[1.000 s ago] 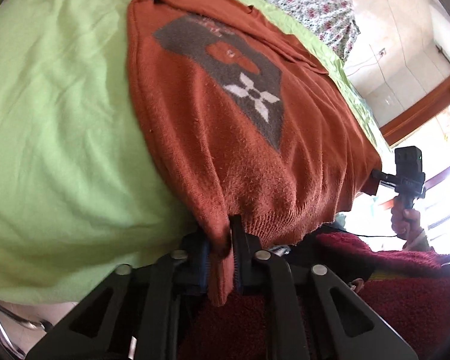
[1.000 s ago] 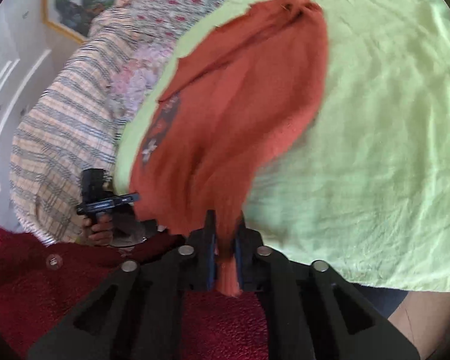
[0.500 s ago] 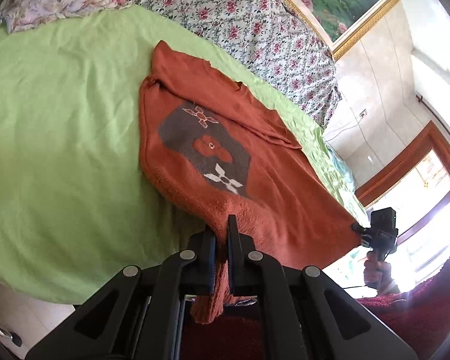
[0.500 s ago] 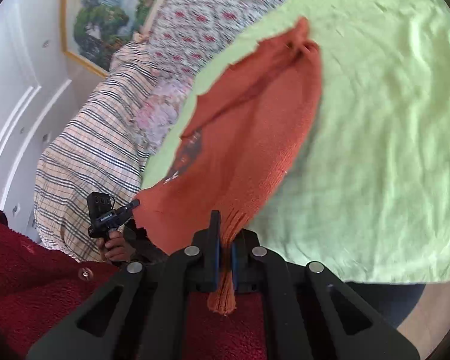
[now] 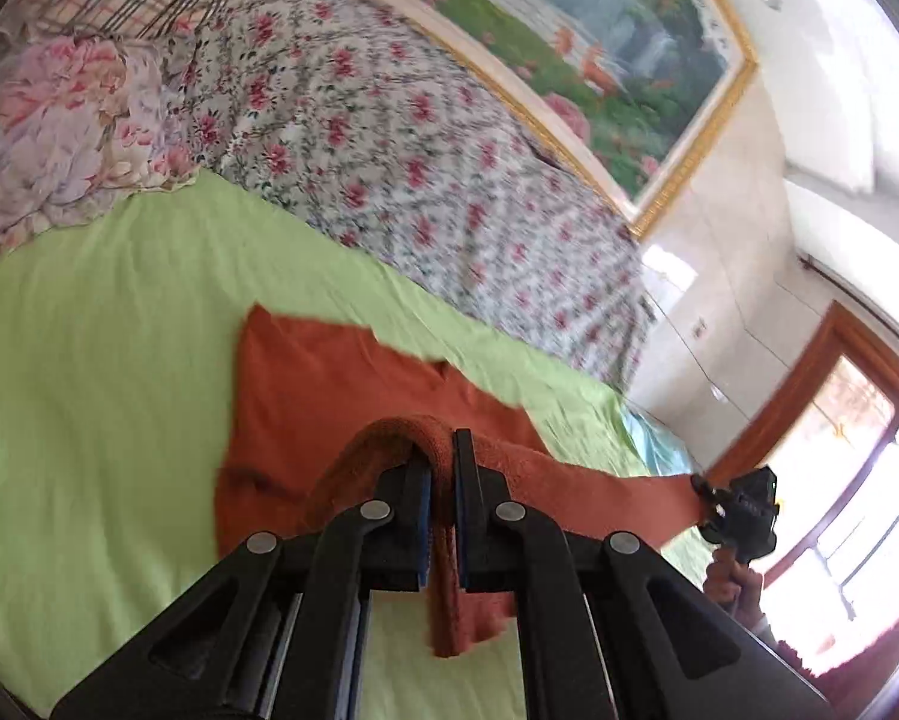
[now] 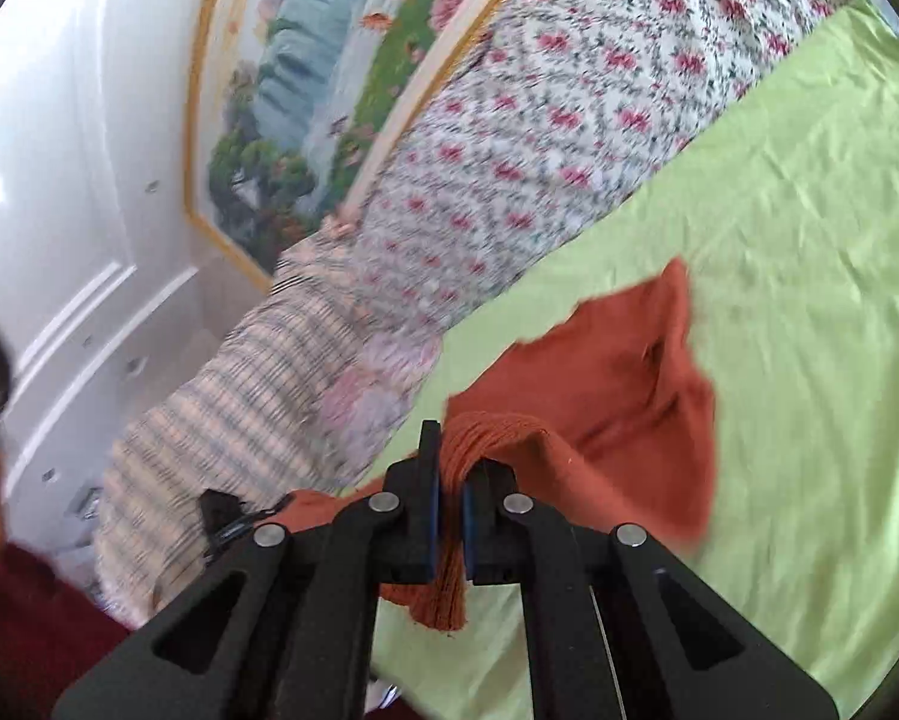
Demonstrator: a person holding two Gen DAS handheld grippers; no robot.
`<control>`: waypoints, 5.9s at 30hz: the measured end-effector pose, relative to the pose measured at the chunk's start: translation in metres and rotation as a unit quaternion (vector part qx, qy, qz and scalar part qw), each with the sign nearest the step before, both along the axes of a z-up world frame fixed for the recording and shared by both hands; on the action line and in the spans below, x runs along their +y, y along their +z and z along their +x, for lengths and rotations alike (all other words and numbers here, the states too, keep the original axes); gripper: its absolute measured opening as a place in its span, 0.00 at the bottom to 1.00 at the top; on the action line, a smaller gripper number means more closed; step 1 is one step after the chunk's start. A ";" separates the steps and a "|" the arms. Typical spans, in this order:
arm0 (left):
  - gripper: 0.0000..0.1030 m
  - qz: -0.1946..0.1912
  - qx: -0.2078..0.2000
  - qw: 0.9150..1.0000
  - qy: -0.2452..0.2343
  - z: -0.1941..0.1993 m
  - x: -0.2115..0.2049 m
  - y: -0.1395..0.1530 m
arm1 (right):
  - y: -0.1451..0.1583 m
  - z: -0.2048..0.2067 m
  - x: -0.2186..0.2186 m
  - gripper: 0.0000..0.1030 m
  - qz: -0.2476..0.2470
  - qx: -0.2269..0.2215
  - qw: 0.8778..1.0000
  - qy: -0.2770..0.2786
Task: Fold small clothes
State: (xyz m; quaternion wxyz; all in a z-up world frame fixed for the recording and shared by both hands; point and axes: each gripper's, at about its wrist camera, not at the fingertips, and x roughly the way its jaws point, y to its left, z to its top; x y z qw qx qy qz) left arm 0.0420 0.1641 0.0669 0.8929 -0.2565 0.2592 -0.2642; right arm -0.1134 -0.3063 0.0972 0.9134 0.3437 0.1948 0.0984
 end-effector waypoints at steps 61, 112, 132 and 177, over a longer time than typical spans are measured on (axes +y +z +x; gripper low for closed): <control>0.34 0.037 0.166 0.985 0.038 0.111 -0.065 -0.092 | -0.130 0.179 -0.009 0.37 -0.139 0.215 0.961 -0.106; 0.08 0.219 0.079 0.972 -0.033 0.105 -0.266 -0.086 | -0.132 0.229 -0.011 0.57 0.032 0.216 0.972 0.090; 0.07 0.239 -0.001 0.965 -0.110 0.085 -0.328 -0.049 | -0.102 0.295 -0.001 0.14 -0.073 0.225 0.966 0.104; 0.76 0.094 0.234 0.961 -0.110 0.205 -0.257 -0.133 | -0.144 0.187 -0.095 0.58 -0.077 0.274 0.959 0.005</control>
